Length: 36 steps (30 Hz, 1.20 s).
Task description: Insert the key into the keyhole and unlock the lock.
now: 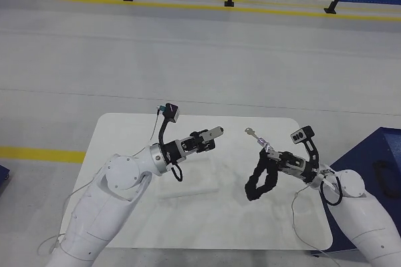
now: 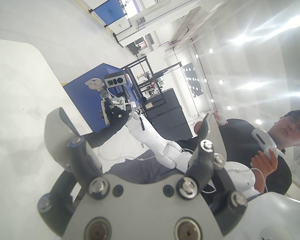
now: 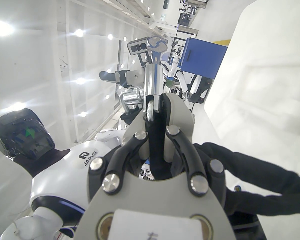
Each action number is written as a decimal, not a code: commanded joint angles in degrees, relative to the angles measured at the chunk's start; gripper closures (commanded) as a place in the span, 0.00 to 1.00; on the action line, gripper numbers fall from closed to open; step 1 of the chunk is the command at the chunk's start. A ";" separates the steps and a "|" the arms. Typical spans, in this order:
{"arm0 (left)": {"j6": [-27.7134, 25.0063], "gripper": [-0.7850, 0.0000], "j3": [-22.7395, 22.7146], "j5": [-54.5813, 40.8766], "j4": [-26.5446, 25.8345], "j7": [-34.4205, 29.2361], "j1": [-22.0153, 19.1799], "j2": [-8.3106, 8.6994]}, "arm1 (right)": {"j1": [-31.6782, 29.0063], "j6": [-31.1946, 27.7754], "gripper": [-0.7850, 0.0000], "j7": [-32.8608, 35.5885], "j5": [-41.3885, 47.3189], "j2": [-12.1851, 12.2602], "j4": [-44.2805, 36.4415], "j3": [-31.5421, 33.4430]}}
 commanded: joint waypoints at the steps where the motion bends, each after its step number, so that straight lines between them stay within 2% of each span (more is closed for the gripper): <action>1: 0.00 0.00 0.00 0.00 0.00 0.00 0.00 0.00 | 0.00 0.00 1.00 0.00 -0.01 0.00 0.00 0.00; 7: 0.57 0.00 0.45 1.37 -0.17 -0.64 0.06 0.05 | -0.15 0.43 1.00 -0.60 -0.25 -0.02 -0.25 0.01; 9: 5.24 0.00 2.85 6.15 -0.48 -3.82 -1.35 0.02 | 0.19 1.07 1.00 -1.03 -2.78 0.04 0.07 0.39; 12: 9.29 0.00 6.09 10.50 -0.15 -3.31 -3.76 -0.60 | 1.30 -0.70 1.00 -0.29 -6.47 -0.06 1.82 0.59; 18: 13.31 0.00 14.31 22.28 1.70 -1.82 -8.36 -2.29 | 3.53 -1.79 1.00 2.59 -7.58 -1.07 4.13 -1.08; 21: 13.47 0.00 16.74 22.34 4.20 -0.60 -10.00 -3.44 | 4.67 -1.22 1.00 4.27 -6.50 -1.61 5.79 -1.71; 24: 13.76 0.25 18.96 23.47 6.66 -0.38 -11.79 -4.47 | 5.67 -1.55 1.00 5.36 -6.18 -2.09 7.61 -2.15; 36: 13.97 0.27 24.16 22.42 12.93 0.09 -15.32 -8.22 | 9.17 -4.27 1.00 4.90 -10.38 -3.76 11.81 -3.88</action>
